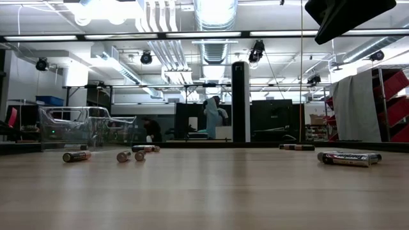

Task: Sort batteries
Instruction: Put the copper and black battery into the blue bin

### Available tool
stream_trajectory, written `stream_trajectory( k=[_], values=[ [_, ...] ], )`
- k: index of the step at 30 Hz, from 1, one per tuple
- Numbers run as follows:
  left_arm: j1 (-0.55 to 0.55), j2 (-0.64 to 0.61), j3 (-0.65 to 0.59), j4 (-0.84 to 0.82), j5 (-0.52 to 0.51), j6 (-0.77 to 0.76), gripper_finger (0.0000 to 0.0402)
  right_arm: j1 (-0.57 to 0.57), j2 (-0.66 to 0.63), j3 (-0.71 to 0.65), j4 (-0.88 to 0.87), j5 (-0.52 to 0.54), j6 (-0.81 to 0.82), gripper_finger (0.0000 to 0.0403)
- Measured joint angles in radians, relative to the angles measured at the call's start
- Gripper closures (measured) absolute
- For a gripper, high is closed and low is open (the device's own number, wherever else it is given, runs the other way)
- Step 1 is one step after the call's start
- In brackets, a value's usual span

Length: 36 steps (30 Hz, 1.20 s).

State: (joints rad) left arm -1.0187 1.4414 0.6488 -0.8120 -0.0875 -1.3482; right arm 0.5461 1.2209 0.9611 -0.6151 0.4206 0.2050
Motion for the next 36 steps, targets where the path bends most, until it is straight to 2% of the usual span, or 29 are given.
stream_trajectory(
  k=[4,11,21,28,32,36],
  values=[
    [0.000,0.000,-0.001,-0.001,0.000,0.000,0.0370,0.000,0.000,0.000,0.000,0.000,0.000,0.0390],
    [0.000,0.004,0.017,-0.025,-0.011,-0.001,0.0372,0.000,0.000,0.000,0.000,0.000,0.000,0.0390],
    [0.000,0.005,0.094,-0.114,-0.115,-0.001,0.0374,0.001,0.000,0.000,0.000,0.000,0.003,0.0390],
    [0.001,0.004,0.225,-0.196,-0.411,-0.001,0.0374,0.000,0.000,0.000,0.027,0.000,0.001,0.0390],
    [0.008,0.004,0.324,-0.254,-0.705,0.005,0.0374,0.000,0.000,-0.003,0.115,0.001,-0.047,0.0390],
    [0.023,0.003,0.409,-0.262,-1.033,0.071,0.0374,0.000,0.000,-0.026,0.285,0.002,-0.154,0.0390]
  ],
)
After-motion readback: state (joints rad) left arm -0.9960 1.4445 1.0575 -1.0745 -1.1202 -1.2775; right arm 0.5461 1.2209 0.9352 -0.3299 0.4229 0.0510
